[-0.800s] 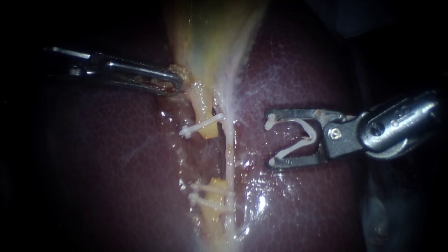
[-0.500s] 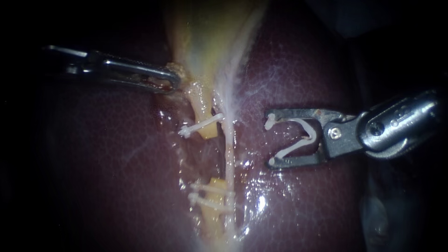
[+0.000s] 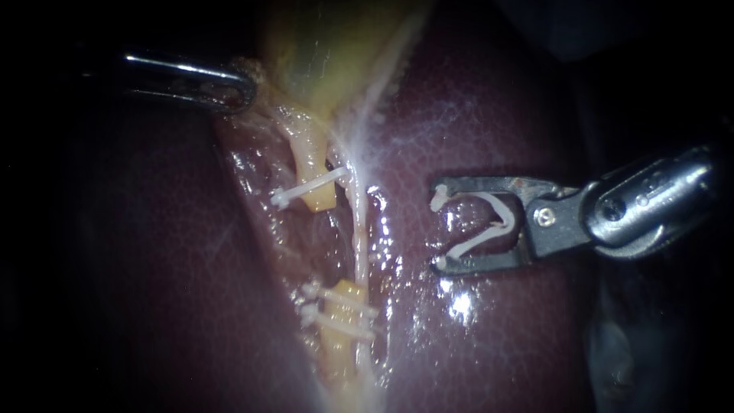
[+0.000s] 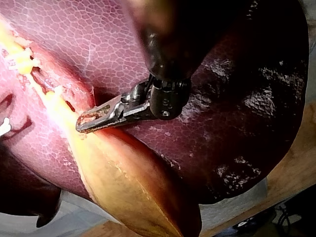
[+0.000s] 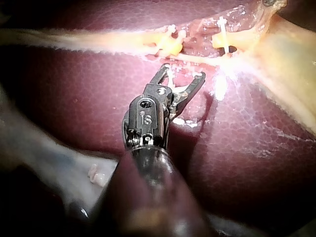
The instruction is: Clipping first clip right tube
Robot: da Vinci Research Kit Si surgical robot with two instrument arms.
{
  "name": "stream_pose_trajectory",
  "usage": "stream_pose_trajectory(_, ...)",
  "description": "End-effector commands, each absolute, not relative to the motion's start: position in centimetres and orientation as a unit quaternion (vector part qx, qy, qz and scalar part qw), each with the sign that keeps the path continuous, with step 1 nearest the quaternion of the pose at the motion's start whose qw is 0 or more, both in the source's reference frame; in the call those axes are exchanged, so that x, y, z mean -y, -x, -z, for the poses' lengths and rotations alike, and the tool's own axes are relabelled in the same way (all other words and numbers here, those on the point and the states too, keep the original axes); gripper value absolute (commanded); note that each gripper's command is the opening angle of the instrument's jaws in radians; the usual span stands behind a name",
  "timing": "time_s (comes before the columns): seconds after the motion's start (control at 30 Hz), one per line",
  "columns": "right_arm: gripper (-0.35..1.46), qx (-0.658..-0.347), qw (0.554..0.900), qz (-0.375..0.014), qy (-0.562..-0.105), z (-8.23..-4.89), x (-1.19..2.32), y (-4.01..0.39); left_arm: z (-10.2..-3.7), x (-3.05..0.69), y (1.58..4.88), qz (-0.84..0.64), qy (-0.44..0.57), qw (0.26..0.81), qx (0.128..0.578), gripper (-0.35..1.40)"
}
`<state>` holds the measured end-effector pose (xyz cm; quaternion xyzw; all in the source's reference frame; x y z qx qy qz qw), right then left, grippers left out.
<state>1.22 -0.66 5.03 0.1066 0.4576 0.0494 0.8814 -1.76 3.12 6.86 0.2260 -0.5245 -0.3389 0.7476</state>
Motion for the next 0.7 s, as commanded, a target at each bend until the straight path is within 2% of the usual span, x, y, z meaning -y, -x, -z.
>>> stream_pose_trajectory(0.03, 0.50, -0.460, 0.880, -0.045, -0.108, -5.04, 0.66, -1.24, -6.88, -3.12, 1.77, 0.339, -0.226, 0.748, 0.524, -0.35)
stream_pose_trajectory(0.3, 0.49, -0.465, 0.866, -0.091, -0.159, -5.16, 0.78, -1.38, -6.88, -3.11, 1.77, 0.339, -0.225, 0.748, 0.524, -0.35)
stream_pose_trajectory(0.7, 0.48, -0.460, 0.843, -0.157, -0.231, -5.64, 0.95, -1.55, -6.89, -3.09, 1.77, 0.339, -0.224, 0.748, 0.524, -0.35)
